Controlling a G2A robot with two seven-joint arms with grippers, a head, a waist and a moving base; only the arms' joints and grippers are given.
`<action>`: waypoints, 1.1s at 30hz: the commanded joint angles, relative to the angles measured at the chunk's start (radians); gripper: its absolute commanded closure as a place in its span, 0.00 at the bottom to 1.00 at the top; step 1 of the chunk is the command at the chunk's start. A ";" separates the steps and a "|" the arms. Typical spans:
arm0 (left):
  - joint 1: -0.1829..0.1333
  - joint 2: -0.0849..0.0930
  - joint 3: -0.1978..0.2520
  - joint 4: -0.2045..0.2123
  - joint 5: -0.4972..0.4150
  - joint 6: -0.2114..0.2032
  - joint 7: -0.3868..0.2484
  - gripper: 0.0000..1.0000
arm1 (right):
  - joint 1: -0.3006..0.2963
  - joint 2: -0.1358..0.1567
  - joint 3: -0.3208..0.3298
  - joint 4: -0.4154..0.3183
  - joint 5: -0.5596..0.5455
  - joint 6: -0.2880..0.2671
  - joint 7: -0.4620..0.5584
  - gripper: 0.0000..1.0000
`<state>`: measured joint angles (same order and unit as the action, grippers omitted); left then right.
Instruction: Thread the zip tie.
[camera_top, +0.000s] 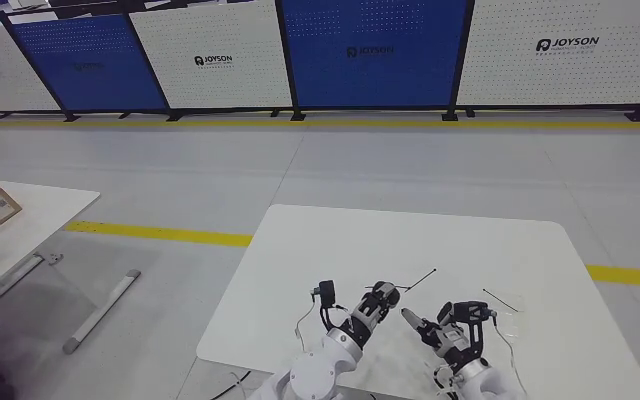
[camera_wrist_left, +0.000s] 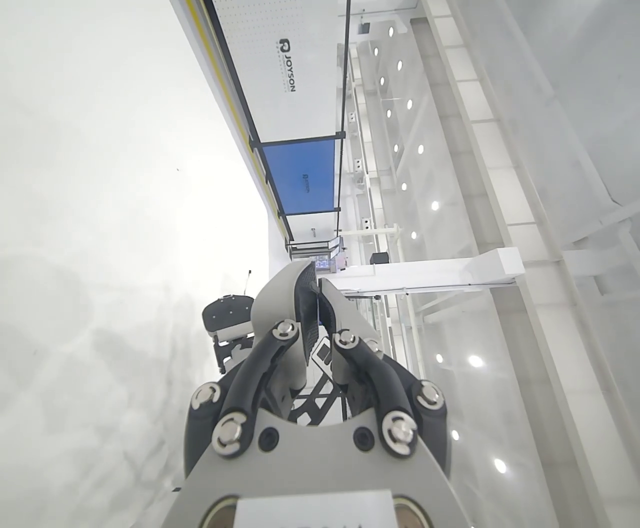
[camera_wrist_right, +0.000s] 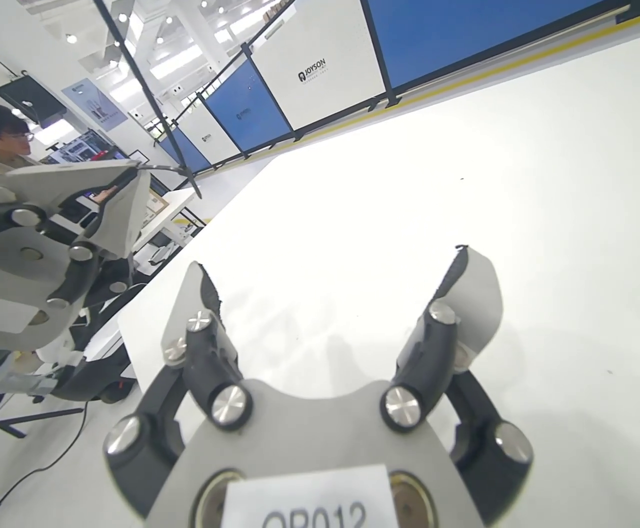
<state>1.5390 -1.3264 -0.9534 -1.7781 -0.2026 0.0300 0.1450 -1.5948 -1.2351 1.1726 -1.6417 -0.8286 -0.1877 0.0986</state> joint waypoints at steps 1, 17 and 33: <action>-0.001 0.000 0.001 0.002 0.009 -0.003 0.002 1.00 | 0.002 0.000 -0.002 -0.004 0.016 -0.021 0.010 0.71; 0.003 -0.003 0.018 0.004 0.023 -0.016 -0.032 1.00 | 0.018 -0.002 -0.009 -0.011 0.055 -0.086 -0.011 0.78; -0.011 -0.009 0.039 0.025 0.043 -0.004 -0.036 1.00 | 0.017 -0.003 -0.011 -0.014 0.054 -0.112 -0.045 0.75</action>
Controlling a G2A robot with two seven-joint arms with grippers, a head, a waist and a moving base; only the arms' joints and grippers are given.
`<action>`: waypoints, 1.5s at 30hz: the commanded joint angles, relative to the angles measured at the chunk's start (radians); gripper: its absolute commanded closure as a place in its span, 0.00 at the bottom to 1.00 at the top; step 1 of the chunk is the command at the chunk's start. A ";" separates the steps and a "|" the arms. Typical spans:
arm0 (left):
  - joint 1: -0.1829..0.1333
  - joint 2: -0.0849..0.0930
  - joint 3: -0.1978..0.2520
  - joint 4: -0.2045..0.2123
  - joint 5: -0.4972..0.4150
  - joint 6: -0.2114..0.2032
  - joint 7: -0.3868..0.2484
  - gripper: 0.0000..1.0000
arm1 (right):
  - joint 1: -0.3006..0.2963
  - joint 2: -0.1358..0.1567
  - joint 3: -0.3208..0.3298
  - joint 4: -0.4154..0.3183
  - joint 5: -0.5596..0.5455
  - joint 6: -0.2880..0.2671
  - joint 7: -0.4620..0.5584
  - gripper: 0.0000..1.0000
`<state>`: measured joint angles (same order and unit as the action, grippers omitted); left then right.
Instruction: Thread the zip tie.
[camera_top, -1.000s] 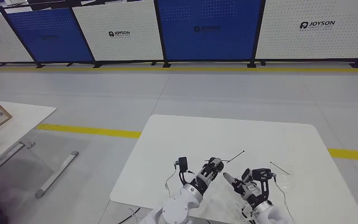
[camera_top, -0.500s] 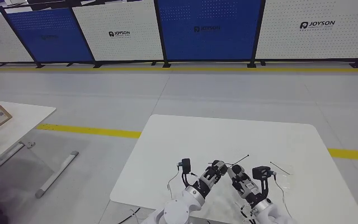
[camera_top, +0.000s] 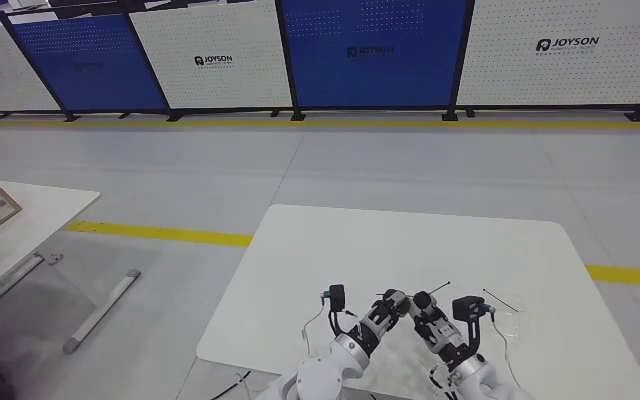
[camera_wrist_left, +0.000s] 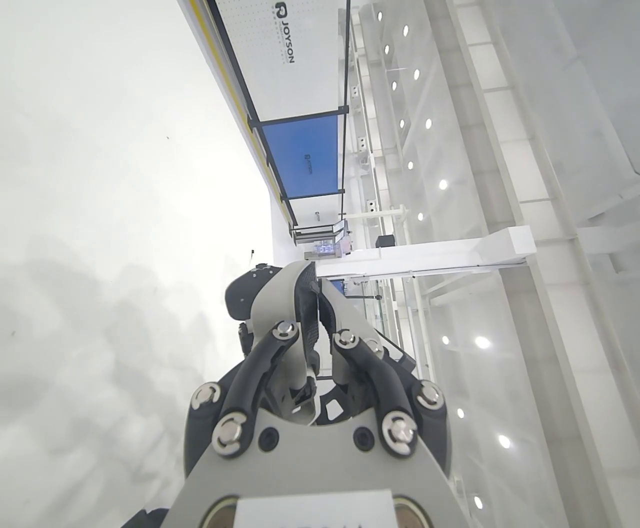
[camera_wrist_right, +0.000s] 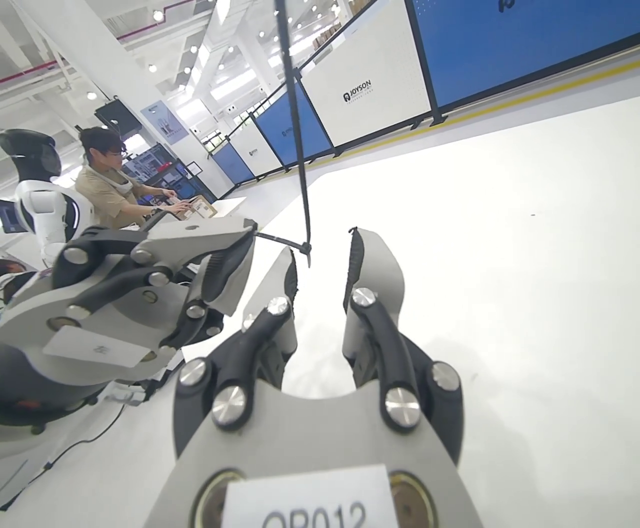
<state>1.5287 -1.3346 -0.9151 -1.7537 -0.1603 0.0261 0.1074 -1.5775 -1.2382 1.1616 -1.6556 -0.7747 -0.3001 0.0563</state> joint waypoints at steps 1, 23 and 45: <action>-0.001 -0.001 0.002 0.001 0.002 0.000 0.001 1.00 | -0.001 0.000 0.002 -0.001 0.003 0.002 -0.005 0.75; 0.002 -0.004 0.002 0.001 0.007 0.001 0.007 1.00 | -0.001 0.000 0.003 0.005 0.018 -0.006 0.002 1.00; 0.021 -0.005 -0.014 -0.026 -0.005 -0.070 0.011 1.00 | 0.015 -0.004 -0.017 0.031 0.005 -0.007 0.012 1.00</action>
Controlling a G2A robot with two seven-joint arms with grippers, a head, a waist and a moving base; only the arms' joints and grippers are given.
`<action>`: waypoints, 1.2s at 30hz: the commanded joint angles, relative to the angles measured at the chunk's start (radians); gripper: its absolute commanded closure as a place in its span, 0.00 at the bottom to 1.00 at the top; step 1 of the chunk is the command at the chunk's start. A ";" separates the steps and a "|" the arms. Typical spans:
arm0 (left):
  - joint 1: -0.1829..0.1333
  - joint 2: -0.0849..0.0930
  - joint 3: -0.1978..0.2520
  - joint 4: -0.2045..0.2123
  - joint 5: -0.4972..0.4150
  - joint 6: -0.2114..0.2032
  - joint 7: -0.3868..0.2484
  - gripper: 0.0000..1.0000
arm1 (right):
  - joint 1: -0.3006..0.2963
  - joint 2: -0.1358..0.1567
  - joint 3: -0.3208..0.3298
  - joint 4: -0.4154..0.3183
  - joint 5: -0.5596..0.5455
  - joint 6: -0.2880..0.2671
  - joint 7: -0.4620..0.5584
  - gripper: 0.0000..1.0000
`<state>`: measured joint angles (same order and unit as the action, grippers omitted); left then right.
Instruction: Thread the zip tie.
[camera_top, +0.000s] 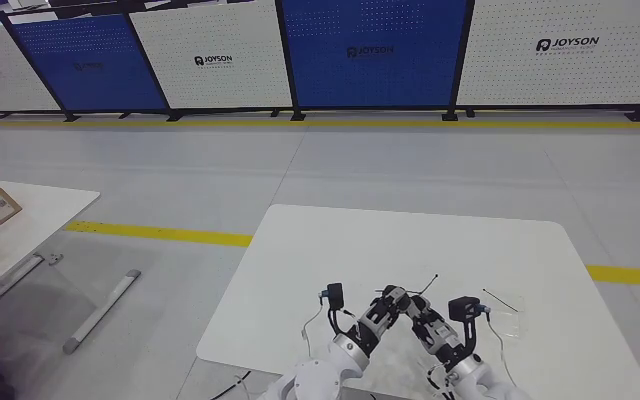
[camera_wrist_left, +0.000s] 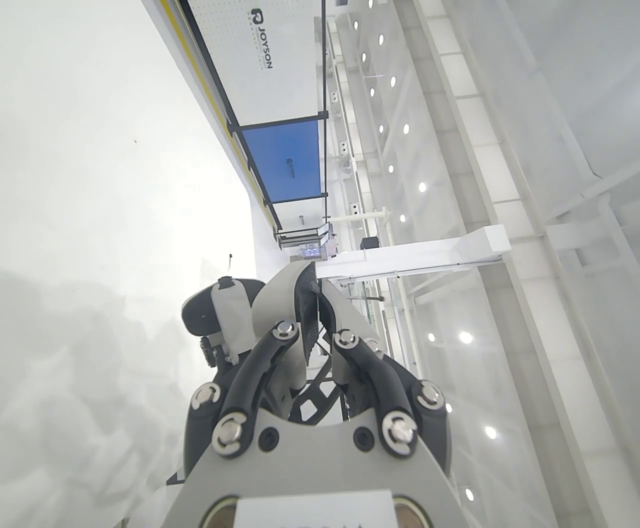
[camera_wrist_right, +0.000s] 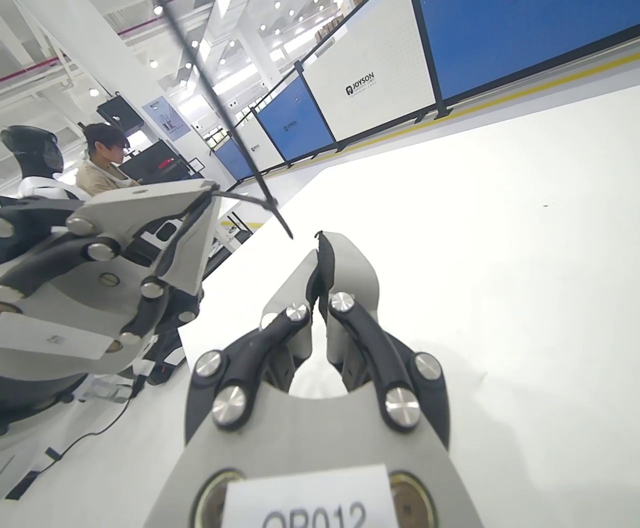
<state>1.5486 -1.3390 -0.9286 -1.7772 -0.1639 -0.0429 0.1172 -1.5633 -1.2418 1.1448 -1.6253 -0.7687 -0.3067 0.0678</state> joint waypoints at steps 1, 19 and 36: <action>0.002 0.000 -0.002 -0.005 -0.004 -0.004 0.003 1.00 | 0.001 0.000 -0.002 0.003 -0.001 0.000 0.001 1.00; -0.011 -0.006 0.008 0.029 0.011 0.035 0.019 1.00 | -0.023 0.003 0.027 -0.018 0.007 -0.006 -0.040 0.71; -0.008 -0.007 0.011 0.030 0.025 0.041 0.002 1.00 | -0.021 0.002 0.024 -0.027 -0.001 -0.004 -0.041 0.85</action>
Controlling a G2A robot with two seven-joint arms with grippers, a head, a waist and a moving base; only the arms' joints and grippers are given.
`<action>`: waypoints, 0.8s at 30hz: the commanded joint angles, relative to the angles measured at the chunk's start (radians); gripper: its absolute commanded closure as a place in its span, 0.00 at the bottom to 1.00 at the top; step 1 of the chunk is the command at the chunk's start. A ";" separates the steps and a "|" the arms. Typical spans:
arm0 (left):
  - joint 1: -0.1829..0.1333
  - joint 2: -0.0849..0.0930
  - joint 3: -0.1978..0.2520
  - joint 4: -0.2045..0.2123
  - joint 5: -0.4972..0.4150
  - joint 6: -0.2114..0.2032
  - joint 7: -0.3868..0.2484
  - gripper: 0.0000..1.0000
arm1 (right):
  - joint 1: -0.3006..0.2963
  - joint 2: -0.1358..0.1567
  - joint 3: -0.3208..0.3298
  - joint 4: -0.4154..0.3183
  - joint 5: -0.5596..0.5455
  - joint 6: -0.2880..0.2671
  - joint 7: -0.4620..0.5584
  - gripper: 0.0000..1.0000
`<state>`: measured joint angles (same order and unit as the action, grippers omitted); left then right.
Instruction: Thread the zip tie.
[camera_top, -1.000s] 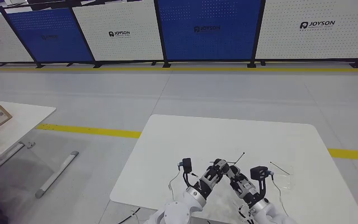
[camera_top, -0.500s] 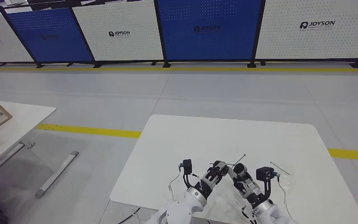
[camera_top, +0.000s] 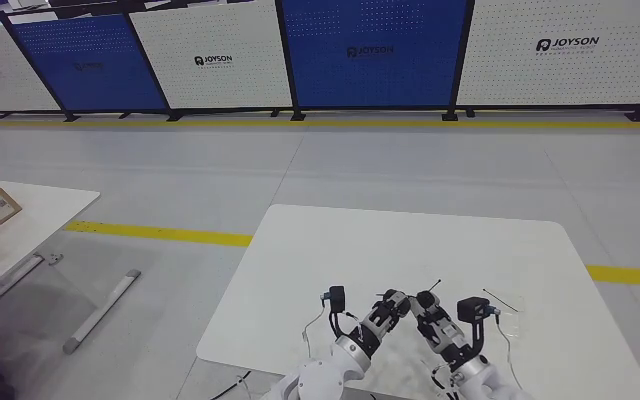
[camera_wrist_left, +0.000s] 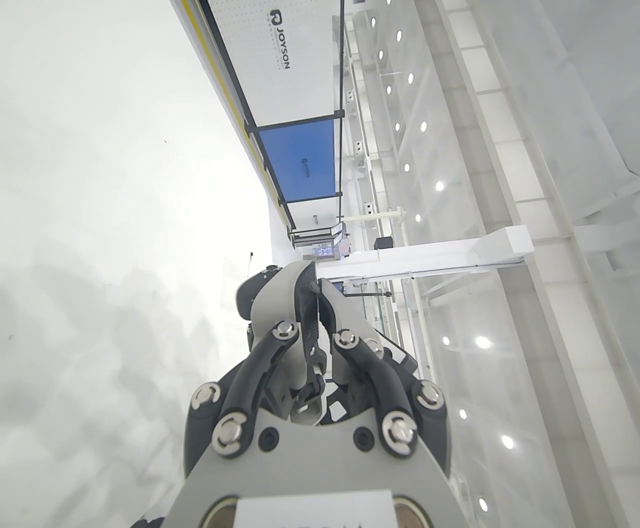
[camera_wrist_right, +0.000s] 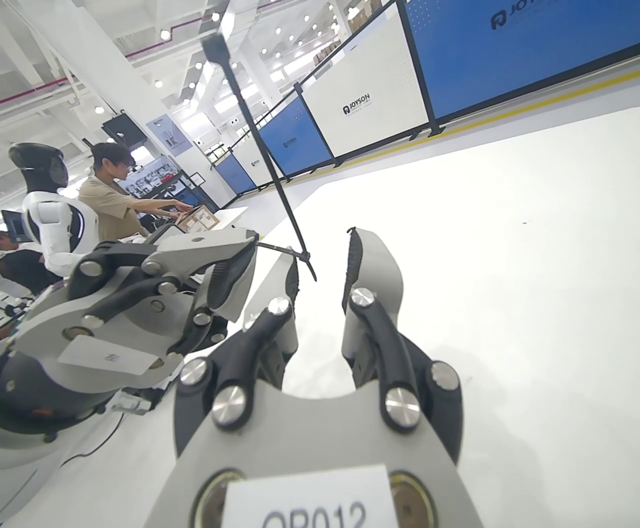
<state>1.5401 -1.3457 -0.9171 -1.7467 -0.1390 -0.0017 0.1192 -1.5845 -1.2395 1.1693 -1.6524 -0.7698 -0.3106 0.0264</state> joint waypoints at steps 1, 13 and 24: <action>0.000 0.000 -0.001 0.000 0.000 -0.001 0.001 1.00 | 0.000 0.000 -0.001 0.000 0.000 0.000 0.000 0.88; 0.005 -0.001 -0.007 -0.007 -0.002 -0.011 0.006 1.00 | 0.001 -0.001 -0.004 0.004 -0.006 0.001 0.002 1.00; 0.010 -0.002 -0.011 -0.019 -0.003 -0.042 0.012 1.00 | 0.006 -0.001 -0.013 0.007 -0.021 0.001 0.022 1.00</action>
<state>1.5498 -1.3474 -0.9273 -1.7650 -0.1416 -0.0423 0.1308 -1.5791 -1.2403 1.1571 -1.6461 -0.7903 -0.3101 0.0471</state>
